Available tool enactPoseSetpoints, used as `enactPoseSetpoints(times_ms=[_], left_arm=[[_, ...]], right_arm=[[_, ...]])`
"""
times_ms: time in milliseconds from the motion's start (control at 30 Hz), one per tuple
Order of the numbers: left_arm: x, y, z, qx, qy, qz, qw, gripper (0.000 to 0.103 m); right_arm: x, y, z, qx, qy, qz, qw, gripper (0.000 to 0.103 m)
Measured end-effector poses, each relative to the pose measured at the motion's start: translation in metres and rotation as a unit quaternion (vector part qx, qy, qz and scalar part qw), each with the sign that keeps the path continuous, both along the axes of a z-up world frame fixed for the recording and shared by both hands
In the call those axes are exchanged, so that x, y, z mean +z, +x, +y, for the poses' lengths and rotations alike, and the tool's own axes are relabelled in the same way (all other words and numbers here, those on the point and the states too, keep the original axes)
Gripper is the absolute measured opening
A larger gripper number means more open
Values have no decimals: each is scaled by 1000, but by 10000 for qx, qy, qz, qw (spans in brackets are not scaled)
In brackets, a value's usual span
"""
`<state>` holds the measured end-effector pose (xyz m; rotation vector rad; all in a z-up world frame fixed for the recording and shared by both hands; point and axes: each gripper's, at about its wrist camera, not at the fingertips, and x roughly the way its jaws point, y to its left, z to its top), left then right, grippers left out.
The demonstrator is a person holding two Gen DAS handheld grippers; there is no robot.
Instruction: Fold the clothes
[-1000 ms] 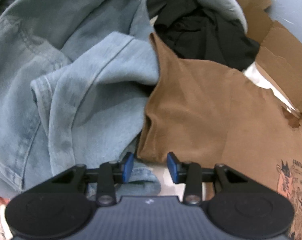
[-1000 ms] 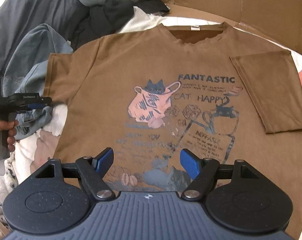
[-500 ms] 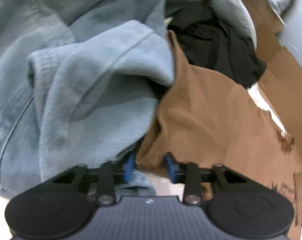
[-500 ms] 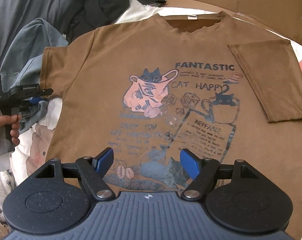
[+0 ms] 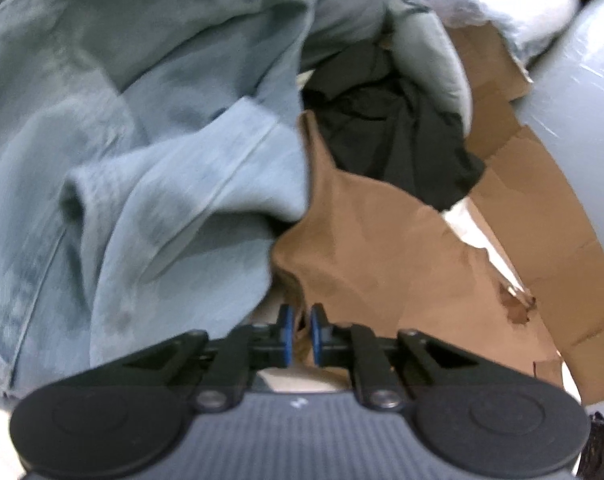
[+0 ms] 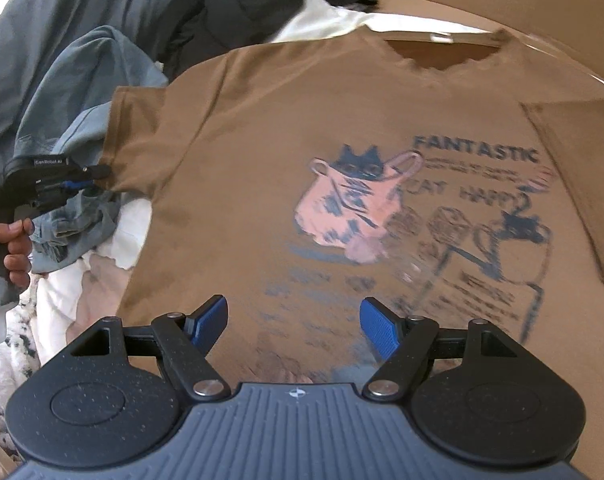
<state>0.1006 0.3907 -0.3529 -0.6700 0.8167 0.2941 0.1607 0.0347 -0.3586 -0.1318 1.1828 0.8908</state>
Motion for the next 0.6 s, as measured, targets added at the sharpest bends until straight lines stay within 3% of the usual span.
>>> enactPoseSetpoints(times_ms=[300,400,600], left_arm=[[18,12,-1,-190,14,-287,9994,7],[25,16,-4,-257,20,-362,9990,7],[35,18,-12,-400,5,-434,9983,7]], right_arm=[[-11,2,35,332,210,9,9992,47],[-20,1,46,413,264,69,9988,31],[-41,-2,67,580,368,209,9974,24]])
